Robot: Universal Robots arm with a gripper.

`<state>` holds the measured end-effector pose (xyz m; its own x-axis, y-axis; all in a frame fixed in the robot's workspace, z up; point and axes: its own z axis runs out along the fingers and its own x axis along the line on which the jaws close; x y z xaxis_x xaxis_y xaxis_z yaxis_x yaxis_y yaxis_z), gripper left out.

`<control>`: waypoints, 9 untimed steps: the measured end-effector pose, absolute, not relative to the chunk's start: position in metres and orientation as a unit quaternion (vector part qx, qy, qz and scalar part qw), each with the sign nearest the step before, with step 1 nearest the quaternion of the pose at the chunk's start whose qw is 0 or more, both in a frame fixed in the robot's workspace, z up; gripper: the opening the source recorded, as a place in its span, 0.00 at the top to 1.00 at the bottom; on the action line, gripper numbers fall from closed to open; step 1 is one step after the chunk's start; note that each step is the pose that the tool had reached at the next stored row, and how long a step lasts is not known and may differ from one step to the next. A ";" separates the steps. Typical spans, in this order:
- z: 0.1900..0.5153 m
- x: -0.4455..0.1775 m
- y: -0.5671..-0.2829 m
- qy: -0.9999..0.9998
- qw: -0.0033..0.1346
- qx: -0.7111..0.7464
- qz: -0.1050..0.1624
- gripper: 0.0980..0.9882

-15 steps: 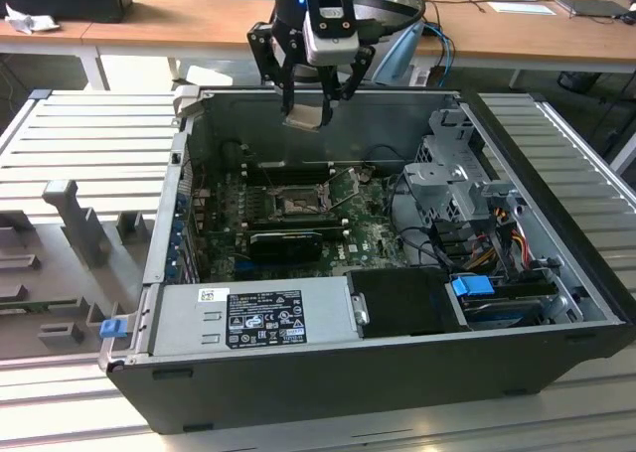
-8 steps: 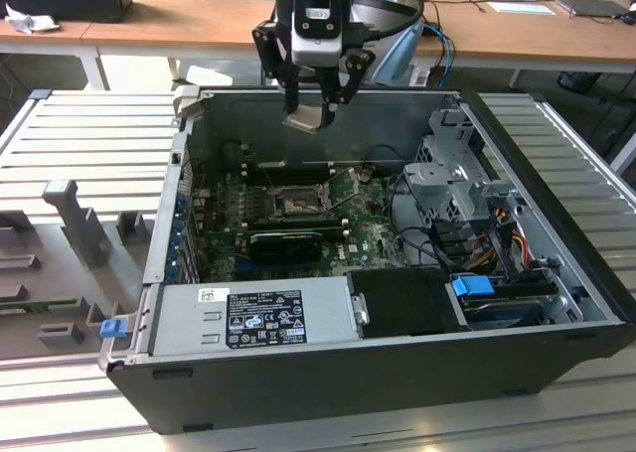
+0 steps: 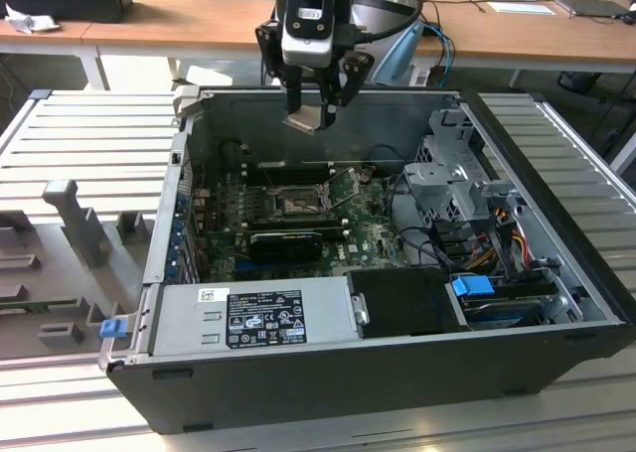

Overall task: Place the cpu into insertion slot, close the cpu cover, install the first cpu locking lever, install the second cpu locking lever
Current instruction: 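Place the cpu into insertion slot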

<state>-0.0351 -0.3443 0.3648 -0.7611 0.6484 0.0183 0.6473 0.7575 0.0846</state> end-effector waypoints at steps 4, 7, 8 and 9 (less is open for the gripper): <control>0.363 -0.035 -0.344 0.935 0.006 0.352 0.043 0.52; 0.362 -0.035 -0.344 0.935 0.006 0.352 0.043 0.52; 0.361 -0.035 -0.344 0.935 0.006 0.352 0.043 0.52; 0.361 -0.035 -0.344 0.935 0.006 0.352 0.043 0.52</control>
